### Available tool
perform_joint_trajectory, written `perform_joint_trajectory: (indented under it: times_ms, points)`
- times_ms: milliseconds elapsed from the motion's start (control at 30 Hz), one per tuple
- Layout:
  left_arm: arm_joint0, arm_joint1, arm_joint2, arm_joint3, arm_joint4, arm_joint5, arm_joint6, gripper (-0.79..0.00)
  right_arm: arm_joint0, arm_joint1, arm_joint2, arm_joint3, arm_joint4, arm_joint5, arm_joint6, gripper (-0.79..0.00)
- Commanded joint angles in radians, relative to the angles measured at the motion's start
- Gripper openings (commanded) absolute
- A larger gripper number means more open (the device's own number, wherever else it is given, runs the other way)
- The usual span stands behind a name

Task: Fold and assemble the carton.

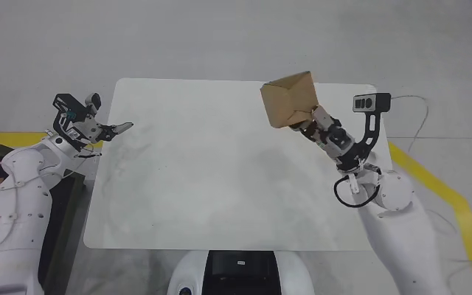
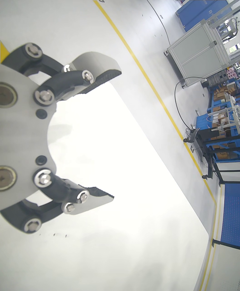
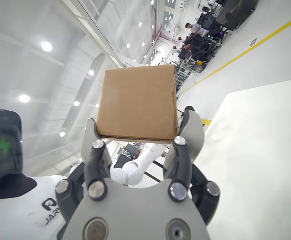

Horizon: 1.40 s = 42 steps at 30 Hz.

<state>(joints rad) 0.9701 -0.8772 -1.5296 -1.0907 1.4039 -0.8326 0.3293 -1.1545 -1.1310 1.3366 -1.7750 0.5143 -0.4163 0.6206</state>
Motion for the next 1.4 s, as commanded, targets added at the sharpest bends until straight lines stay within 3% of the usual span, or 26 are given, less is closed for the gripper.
perform_joint_trajectory:
  times_ms: [0, 100, 233, 567, 733, 1033, 1367]
  points:
    - [0.0, 0.0, 0.0, 0.0, 0.0, 0.0, 0.0, 0.0, 0.014, -0.004, -0.006, 0.011, 0.076, -0.013, 0.014, -0.785]
    - [0.0, 0.0, 0.0, 0.0, 0.0, 0.0, 0.0, 0.0, 0.033, -0.013, -0.02, 0.021, 0.205, -0.057, 0.038, -0.785]
    - [0.0, 0.0, 0.0, 0.0, 0.0, 0.0, 0.0, 0.0, 0.056, -0.018, -0.023, 0.04, 0.245, -0.088, 0.074, -0.785]
    - [0.0, 0.0, 0.0, 0.0, 0.0, 0.0, 0.0, 0.0, 0.035, -0.014, 0.01, 0.054, 0.151, -0.068, 0.117, -0.785]
    - [0.0, 0.0, 0.0, 0.0, 0.0, 0.0, 0.0, 0.0, 0.033, -0.007, 0.016, 0.05, 0.119, -0.082, 0.248, -0.785]
    - [0.0, 0.0, 0.0, 0.0, 0.0, 0.0, 0.0, 0.0, 0.039, 0.014, 0.064, 0.058, -0.126, -0.113, 0.401, -0.785]
    - [0.0, 0.0, 0.0, 0.0, 0.0, 0.0, 0.0, 0.0, -0.02, 0.051, 0.177, 0.05, -0.525, -0.089, 0.441, -0.785]
